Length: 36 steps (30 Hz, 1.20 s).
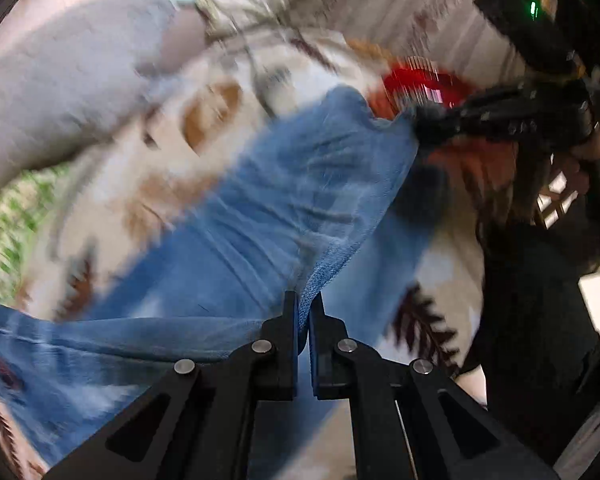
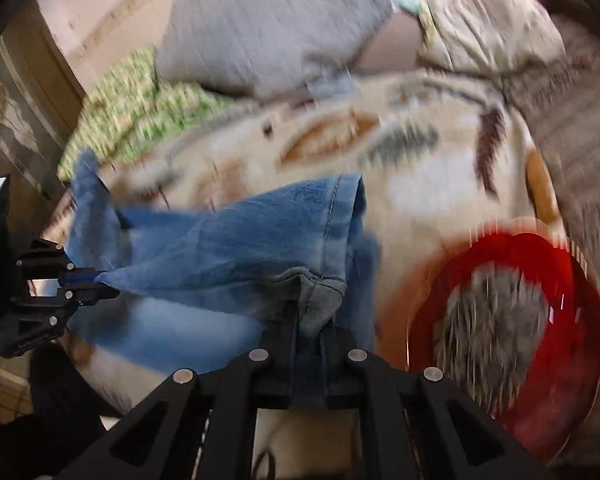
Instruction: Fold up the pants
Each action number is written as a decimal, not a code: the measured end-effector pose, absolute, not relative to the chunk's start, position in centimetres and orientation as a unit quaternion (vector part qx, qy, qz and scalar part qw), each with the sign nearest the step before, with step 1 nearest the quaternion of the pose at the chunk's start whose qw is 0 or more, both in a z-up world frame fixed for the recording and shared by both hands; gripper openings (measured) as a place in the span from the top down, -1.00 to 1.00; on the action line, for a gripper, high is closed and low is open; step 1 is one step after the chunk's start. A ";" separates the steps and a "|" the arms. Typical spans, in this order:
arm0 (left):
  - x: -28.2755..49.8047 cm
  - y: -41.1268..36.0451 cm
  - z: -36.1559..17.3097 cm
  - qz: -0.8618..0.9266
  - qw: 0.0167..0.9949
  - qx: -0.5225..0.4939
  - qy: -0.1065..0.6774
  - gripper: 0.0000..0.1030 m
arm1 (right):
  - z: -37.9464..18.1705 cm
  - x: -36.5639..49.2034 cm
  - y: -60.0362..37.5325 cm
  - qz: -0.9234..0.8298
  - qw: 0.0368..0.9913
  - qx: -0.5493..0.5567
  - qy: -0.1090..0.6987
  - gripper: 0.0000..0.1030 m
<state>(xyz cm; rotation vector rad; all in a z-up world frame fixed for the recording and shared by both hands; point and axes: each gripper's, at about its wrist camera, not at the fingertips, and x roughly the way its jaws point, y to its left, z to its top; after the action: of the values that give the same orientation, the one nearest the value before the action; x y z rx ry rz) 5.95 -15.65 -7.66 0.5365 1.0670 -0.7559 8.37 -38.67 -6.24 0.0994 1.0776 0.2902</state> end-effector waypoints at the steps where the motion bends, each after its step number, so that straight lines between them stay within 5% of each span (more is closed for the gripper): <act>1: 5.4 -15.9 -8.6 -0.349 0.755 0.245 0.499 0.93 | -7.0 7.7 -38.9 0.134 0.841 0.047 0.522 0.82; 8: 5.8 -17.2 -12.2 -0.322 0.749 0.225 0.534 0.93 | -7.8 4.9 -39.6 0.127 0.830 0.036 0.542 0.59; 11: 6.2 -17.7 -12.2 -0.316 0.748 0.228 0.537 0.92 | -7.3 4.1 -39.6 0.119 0.836 0.024 0.536 0.09; 12: 6.1 -17.8 -12.0 -0.316 0.750 0.233 0.532 0.90 | -7.1 3.8 -39.8 0.117 0.838 0.025 0.532 -0.37; 13: 6.0 -17.9 -11.8 -0.317 0.751 0.238 0.528 0.82 | -6.5 3.6 -39.9 0.113 0.845 0.026 0.522 -0.51; 14: 5.9 -17.9 -11.3 -0.313 0.749 0.242 0.531 0.68 | -6.0 3.4 -39.9 0.112 0.851 0.026 0.513 -0.51; 16: 5.7 -17.2 -9.8 -0.300 0.756 0.234 0.533 -0.39 | -5.0 3.0 -39.7 0.116 0.855 0.024 0.505 -0.51; 18: 5.0 -16.0 -7.5 -0.282 0.786 0.228 0.500 -0.68 | -4.1 2.9 -39.1 0.120 0.860 0.014 0.496 -0.51; 36: 4.2 -0.2 -0.5 -0.109 0.857 0.165 0.475 -0.68 | -2.7 4.3 -29.2 0.179 0.870 -0.042 0.457 -0.51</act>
<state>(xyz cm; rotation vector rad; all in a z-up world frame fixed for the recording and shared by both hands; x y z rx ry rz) 4.17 -0.15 -0.51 0.3476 0.9978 -0.2282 4.35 -29.21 -2.67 -0.0870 0.9564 0.3735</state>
